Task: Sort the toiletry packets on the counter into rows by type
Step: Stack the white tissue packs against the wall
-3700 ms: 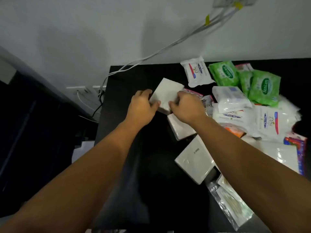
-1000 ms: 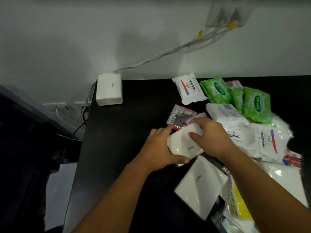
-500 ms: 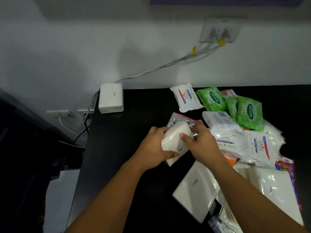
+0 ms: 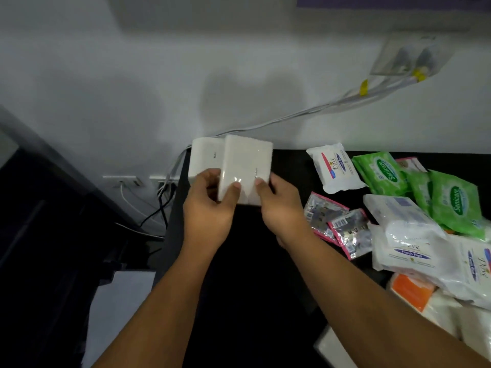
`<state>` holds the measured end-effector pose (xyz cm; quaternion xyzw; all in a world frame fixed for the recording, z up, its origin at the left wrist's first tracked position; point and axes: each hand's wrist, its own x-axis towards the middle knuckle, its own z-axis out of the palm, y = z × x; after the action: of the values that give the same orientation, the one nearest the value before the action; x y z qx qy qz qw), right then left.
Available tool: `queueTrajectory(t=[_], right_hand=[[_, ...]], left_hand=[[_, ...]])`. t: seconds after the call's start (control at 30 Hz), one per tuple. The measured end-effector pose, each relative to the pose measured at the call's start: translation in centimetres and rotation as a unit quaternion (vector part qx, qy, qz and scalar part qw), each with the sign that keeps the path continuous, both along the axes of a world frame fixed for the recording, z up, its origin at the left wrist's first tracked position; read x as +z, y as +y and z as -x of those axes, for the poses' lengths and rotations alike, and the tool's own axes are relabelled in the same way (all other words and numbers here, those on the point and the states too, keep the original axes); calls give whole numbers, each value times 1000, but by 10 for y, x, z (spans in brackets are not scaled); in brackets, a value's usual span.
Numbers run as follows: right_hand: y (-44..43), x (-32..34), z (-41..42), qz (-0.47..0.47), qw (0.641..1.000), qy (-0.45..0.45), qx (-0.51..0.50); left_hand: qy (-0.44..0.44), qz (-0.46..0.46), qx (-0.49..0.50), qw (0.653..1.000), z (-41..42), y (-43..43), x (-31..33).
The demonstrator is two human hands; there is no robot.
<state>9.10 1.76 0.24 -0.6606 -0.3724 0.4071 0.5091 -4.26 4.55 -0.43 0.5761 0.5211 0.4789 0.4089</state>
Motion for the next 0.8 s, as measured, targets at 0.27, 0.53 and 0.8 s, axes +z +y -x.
queueTrajectory(t=[0.27,0.53,0.8], right_hand=[[81,20,25,-7,1000,-13,16],[109,2,30,38,997,-62,36],[118,0,37,69,996,-36,53]], left_hand=[[72,-2,97,993,33,81,12],[114,85,103,984,40,119,-4],[62,120,-1,991,21,121,-12]])
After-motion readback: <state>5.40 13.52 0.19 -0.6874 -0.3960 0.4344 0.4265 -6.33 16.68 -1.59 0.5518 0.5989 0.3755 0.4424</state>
